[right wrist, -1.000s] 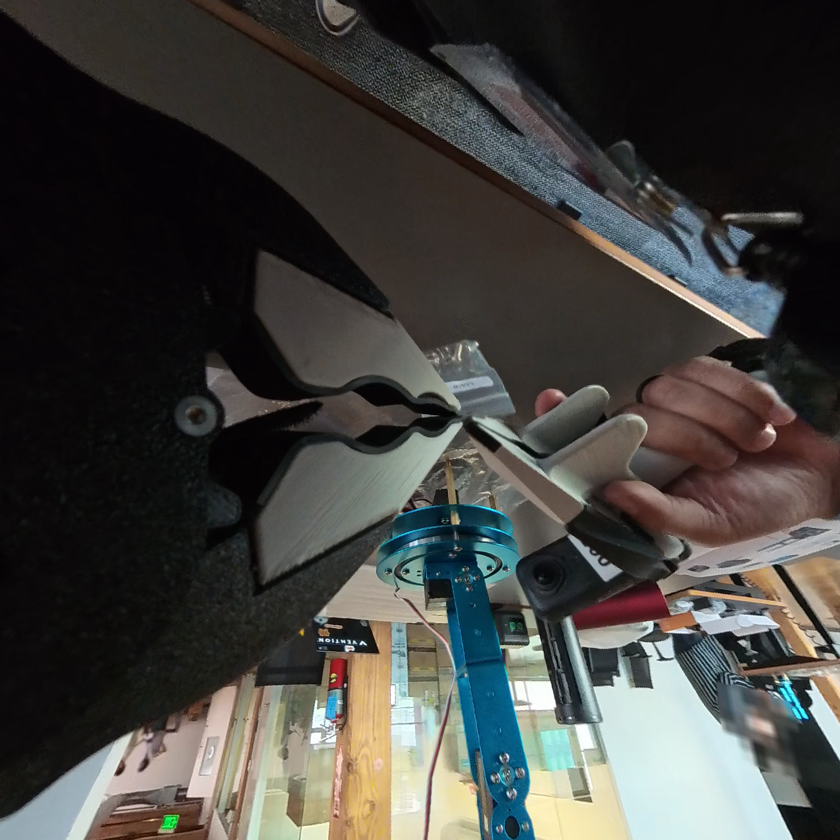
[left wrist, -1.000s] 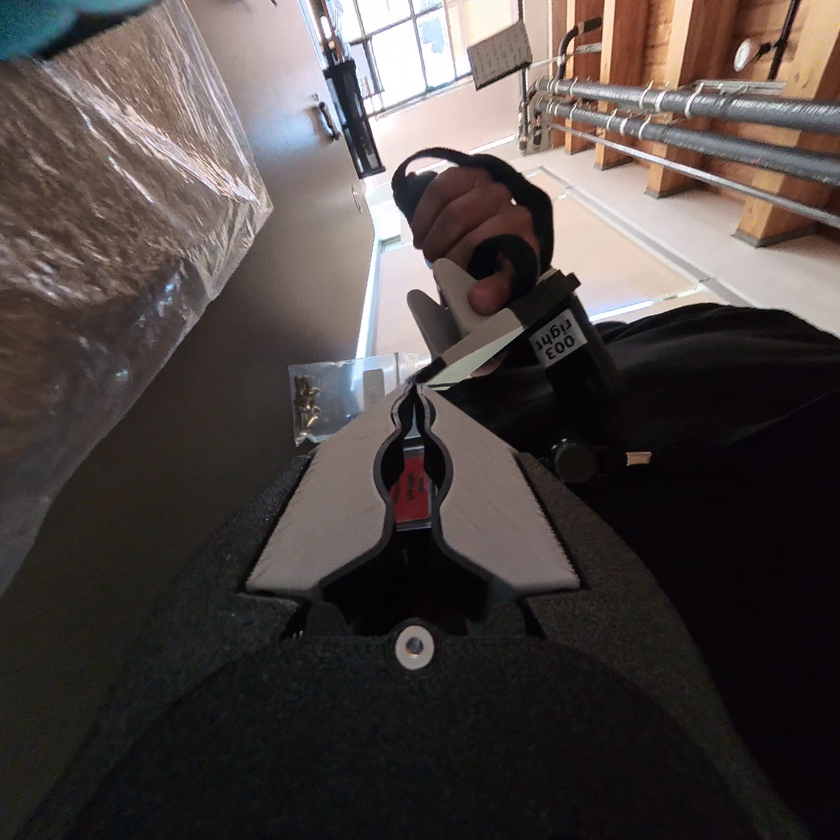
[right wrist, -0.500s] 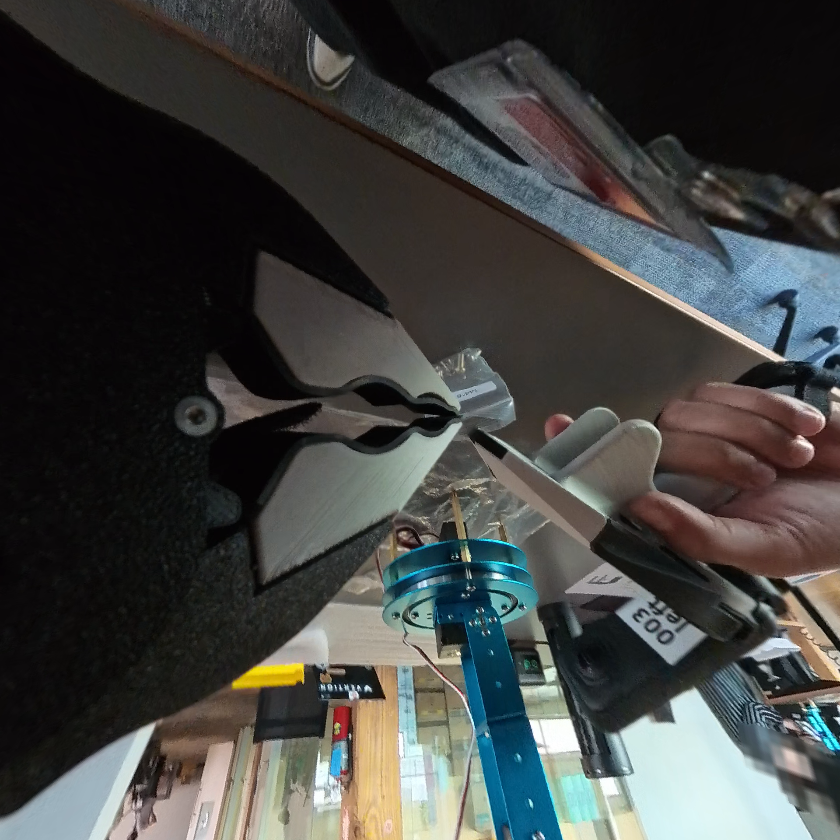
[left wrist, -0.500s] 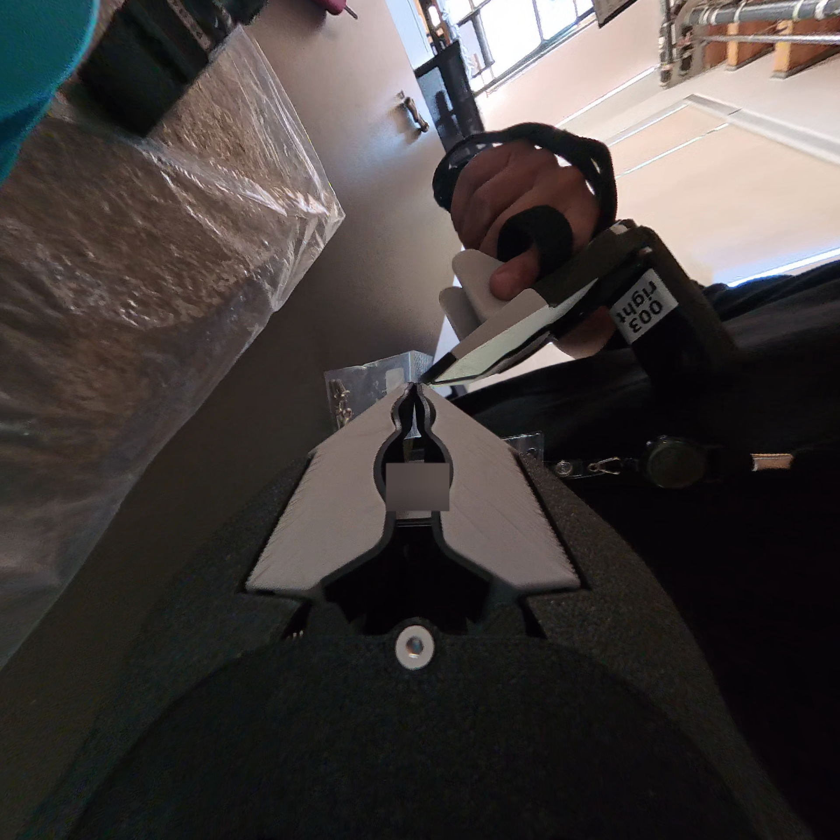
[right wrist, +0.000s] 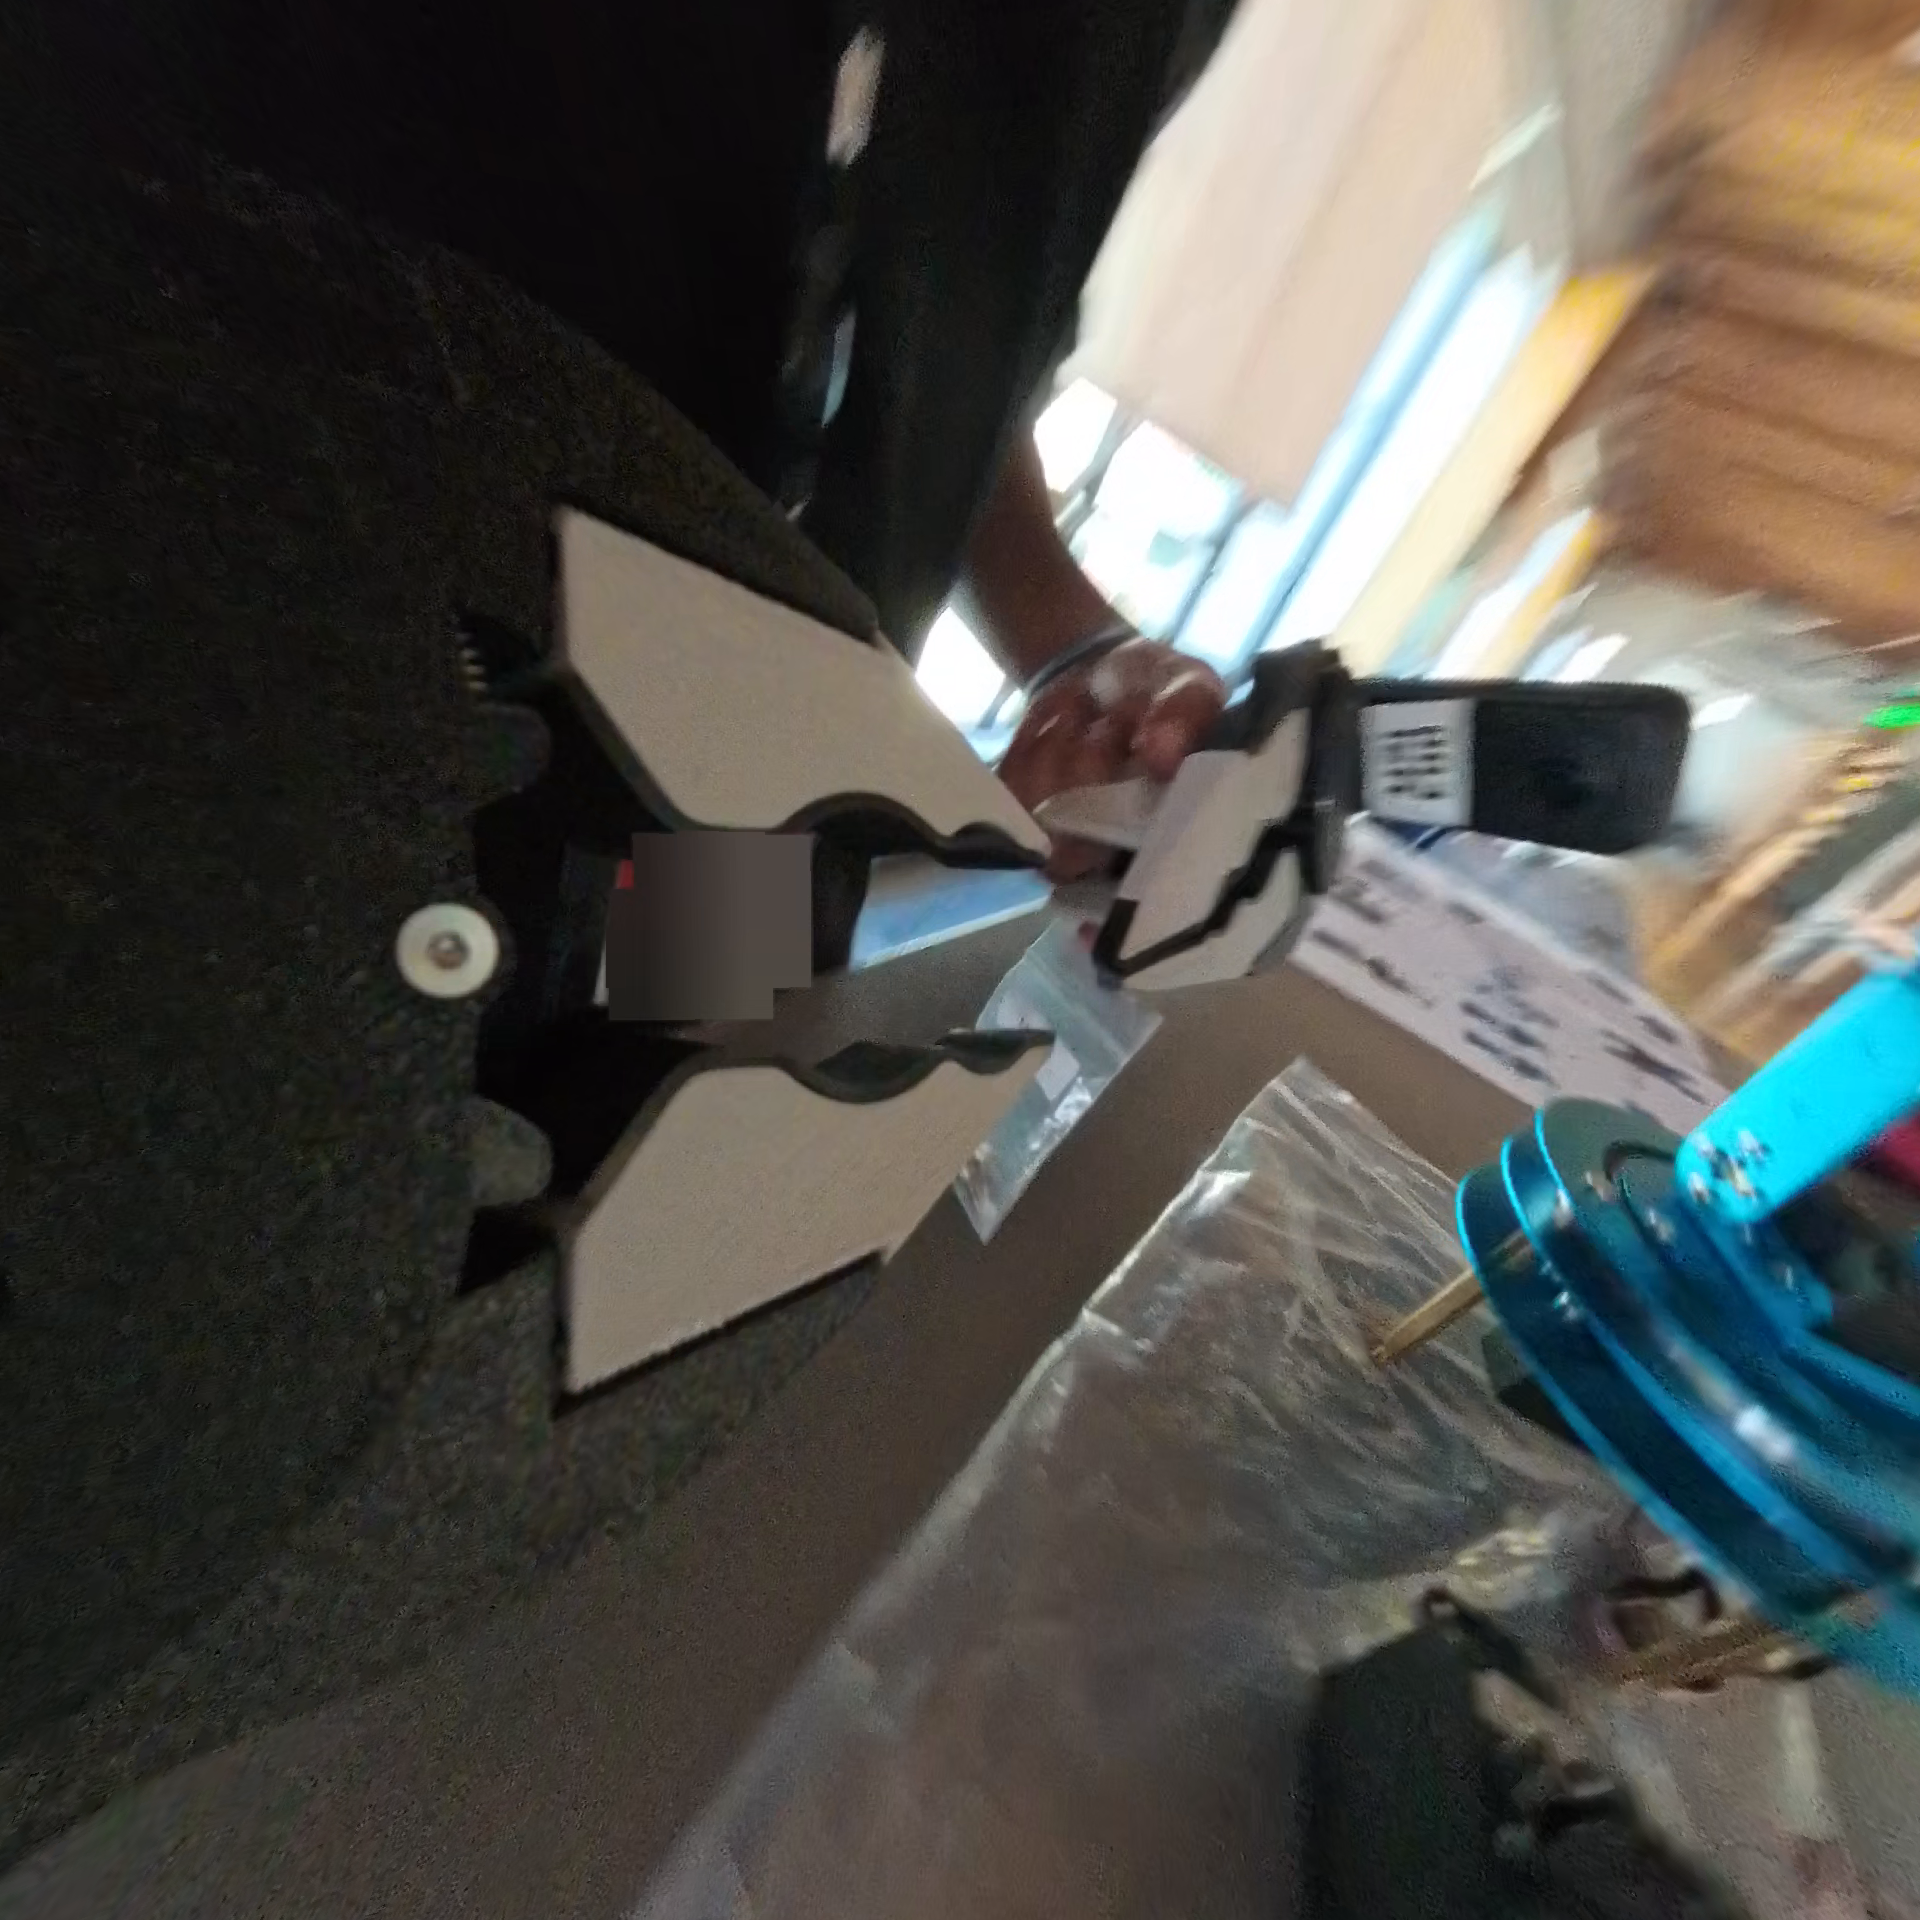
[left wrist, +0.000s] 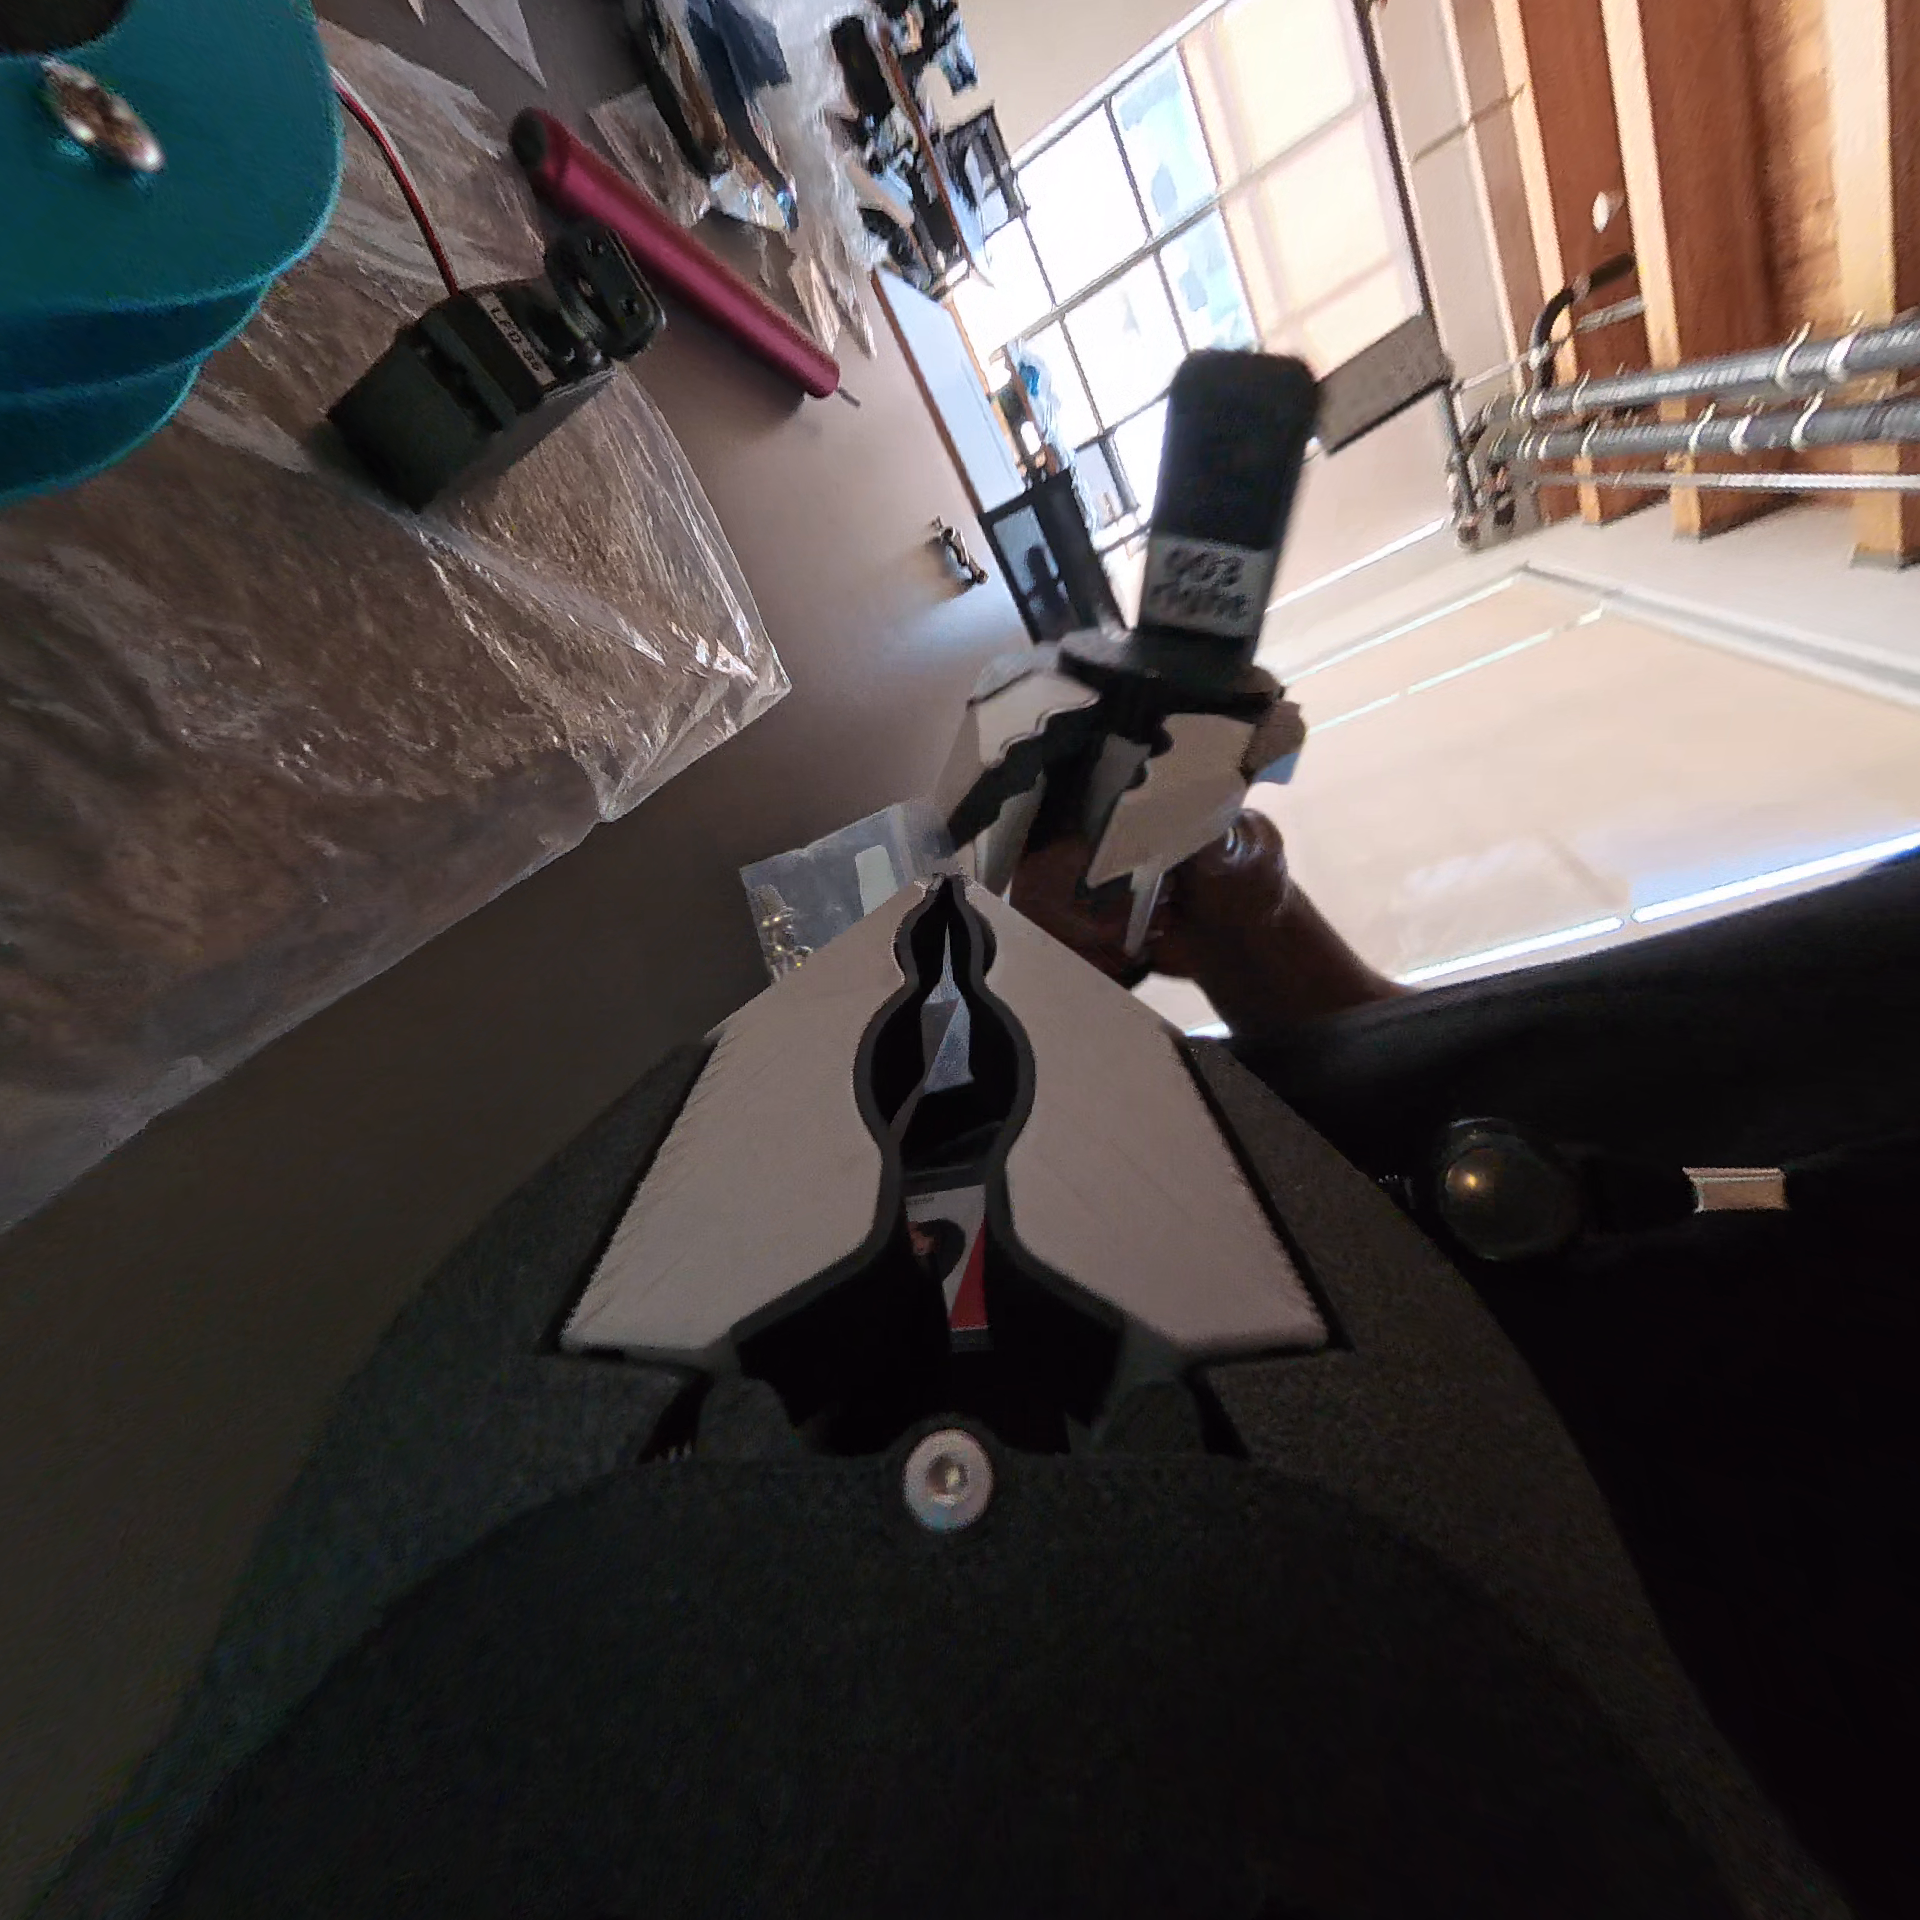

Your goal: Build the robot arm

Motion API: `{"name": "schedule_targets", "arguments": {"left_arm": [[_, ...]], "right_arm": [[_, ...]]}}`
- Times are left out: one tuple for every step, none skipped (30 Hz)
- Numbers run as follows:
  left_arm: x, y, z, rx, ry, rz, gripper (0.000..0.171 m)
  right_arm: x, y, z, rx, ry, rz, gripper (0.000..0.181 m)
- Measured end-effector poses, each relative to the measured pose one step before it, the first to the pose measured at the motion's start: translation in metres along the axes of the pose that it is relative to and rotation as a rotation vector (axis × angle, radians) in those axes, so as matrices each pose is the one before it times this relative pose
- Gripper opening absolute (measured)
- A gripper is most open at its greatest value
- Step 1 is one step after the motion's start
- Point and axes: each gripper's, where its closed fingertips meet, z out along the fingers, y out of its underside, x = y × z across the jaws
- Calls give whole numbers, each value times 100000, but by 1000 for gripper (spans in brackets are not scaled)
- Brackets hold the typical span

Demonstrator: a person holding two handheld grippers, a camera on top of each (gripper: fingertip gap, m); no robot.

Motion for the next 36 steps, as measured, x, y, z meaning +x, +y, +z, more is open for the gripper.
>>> {"name": "schedule_targets", "arguments": {"left_arm": [[69,-30,-43,1811,1065,-1377,0],[15,-14,-19,1679,916,-1472,0],[41,-31,-21,1608,1086,-1493,0],[131,-38,-12,1555,1556,-1560,0],[166,-47,2,1410,1729,-1521,0],[116,-64,16,1399,1245,-1241,0],[187,-20,26,850,1617,-1022,0],[226,-132,-12,1315,1712,-954,0],[179,-160,-74,1102,1288,-702,0],[229,-68,-41,386,1386,-282,0],[220,-58,-28,330,1208,-176,0],[326,-67,-11,560,1942,-542,0],[470,-130,-35,1059,2903,-1354,0],[452,-97,-62,905,2894,-1438,0],[369,14,-49,400,2099,-431,0],[324,49,-71,305,1667,-27,0],[255,19,-74,484,1304,-350,0],[254,7,-68,591,1332,-396,0],[215,-12,-56,661,1166,-529,0],[150,-19,-86,588,757,-422,0],[76,-2,-83,491,157,-96,0],[2,5,-112,422,-365,278,0],[-103,-41,-159,582,-988,419,0],[-197,-118,-273,755,-1600,586,0],[-352,-69,-342,341,-2699,1064,0],[-579,57,-324,-360,-4496,2442,0],[-621,191,-265,-989,-5354,3785,0],[-540,171,-210,-723,-5300,3887,0],[-450,70,-208,-16,-4751,3058,0],[-369,49,-204,228,-4207,3071,0],[-377,109,-192,-3,-4268,3400,0],[-294,32,-224,678,-3600,2954,3],[-82,-29,-238,902,-1856,2023,17],[68,110,-206,-310,-284,1091,26],[33,88,-204,-229,-81,469,27],[163,-28,-204,662,933,379,27]], "right_arm": [[-276,-291,199,5223,-5575,12246,27],[-375,-191,272,4004,-5876,9003,23],[40,-108,275,3044,-2487,5028,22],[362,139,302,868,1007,1059,23],[237,351,369,-1505,1472,-1259,22],[-66,172,323,-935,437,-1116,23],[-465,-97,251,405,-1797,-215,24],[-441,-106,163,393,-2010,460,27],[-120,-156,9,551,-658,119,25],[-99,-88,-67,126,-1200,86,23],[-235,-74,-68,311,-2506,716,21],[-235,-109,-62,824,-2891,1519,18],[-383,-143,-20,1038,-3837,1854,17],[-402,-96,-19,802,-3865,1794,16],[-233,-58,4,485,-2562,1454,12],[-170,-36,19,383,-1822,663,8],[-195,-22,42,208,-1661,264,5],[-123,18,89,-252,-1068,457,3],[-108,23,105,-348,-651,-179,1],[-132,26,96,-403,-710,-244,0],[-51,28,54,-476,-347,29,0],[49,22,54,-322,80,124,0],[230,-18,16,-68,1189,-251,0],[321,-79,-27,399,1546,-168,0],[400,-49,-22,-33,1858,499,0],[483,59,64,-813,3017,-478,0],[598,198,173,-1661,4458,-1647,0],[629,265,250,-2108,5058,-2076,0],[492,157,261,-1549,4434,-2176,0],[368,101,281,-1271,3824,-1966,0],[390,107,270,-1469,3947,-2005,0],[341,2,248,-1130,3776,-2447,0],[289,-7,226,-1127,3236,-2579,0],[34,-52,218,-974,1340,-1831,0],[-176,-88,237,-552,-312,-694,0],[-204,25,273,-1305,-728,-132,0]]}}
